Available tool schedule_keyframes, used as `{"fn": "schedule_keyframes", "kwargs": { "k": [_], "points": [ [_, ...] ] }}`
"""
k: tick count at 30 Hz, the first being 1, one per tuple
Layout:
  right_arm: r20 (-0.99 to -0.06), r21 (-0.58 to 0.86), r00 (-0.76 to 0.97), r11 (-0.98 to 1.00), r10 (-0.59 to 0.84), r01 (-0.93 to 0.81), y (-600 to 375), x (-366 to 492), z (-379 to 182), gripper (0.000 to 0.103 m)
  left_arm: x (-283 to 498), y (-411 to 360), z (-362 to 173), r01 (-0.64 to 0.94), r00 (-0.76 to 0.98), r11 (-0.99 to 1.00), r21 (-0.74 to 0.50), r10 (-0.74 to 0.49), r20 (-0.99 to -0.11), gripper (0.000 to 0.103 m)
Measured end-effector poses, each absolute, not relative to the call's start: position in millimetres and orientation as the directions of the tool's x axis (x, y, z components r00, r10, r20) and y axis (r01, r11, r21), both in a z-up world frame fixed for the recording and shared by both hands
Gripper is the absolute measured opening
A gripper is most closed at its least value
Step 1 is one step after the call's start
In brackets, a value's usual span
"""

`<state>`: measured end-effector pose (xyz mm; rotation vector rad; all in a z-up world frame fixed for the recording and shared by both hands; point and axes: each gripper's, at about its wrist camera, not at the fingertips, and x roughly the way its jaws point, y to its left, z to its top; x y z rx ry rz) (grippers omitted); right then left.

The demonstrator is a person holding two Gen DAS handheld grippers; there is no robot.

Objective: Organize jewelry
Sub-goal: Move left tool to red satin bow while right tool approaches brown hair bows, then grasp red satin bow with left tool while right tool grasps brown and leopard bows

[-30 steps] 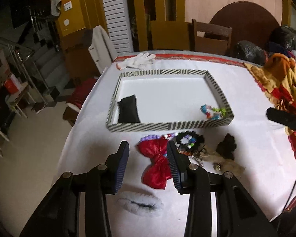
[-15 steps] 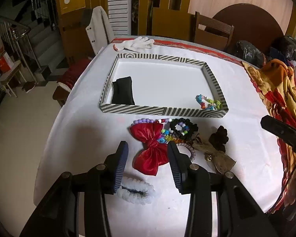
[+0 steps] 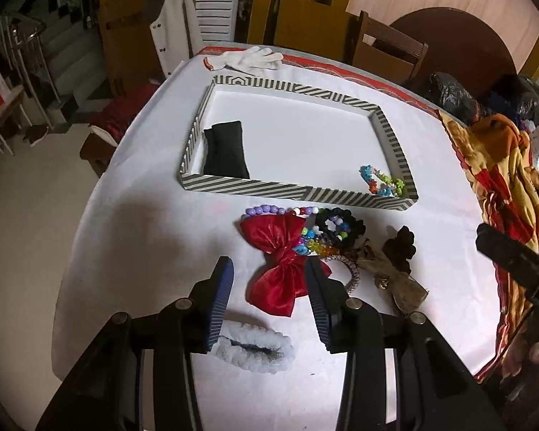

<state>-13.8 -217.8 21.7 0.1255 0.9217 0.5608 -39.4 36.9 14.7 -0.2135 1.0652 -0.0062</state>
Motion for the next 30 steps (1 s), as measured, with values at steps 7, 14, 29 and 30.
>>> {"fn": "schedule_keyframes", "kwargs": {
  "k": [7, 14, 29, 30],
  "points": [
    [-0.754, 0.291, 0.453, 0.86, 0.476, -0.418, -214, -16, 6, 0.062, -38, 42, 9, -0.094, 0.466, 0.974, -0.204, -0.138, -0.874, 0.054],
    [-0.822, 0.243, 0.411, 0.896, 0.394, -0.373, -226, -18, -34, 0.064, -32, 41, -8, -0.088, 0.447, 0.96, -0.265, -0.2, -0.872, 0.054],
    [-0.865, 0.287, 0.361, 0.934, 0.348, -0.213, -214, 40, -79, 0.064, 11, 24, -53, -0.07, 0.373, 0.959, -0.274, -0.23, -0.899, 0.054],
    [-0.868, 0.286, 0.358, 0.935, 0.345, -0.209, -212, 41, -81, 0.064, 12, 23, -56, -0.071, 0.37, 0.96, -0.27, -0.226, -0.901, 0.054]
  ]
}}
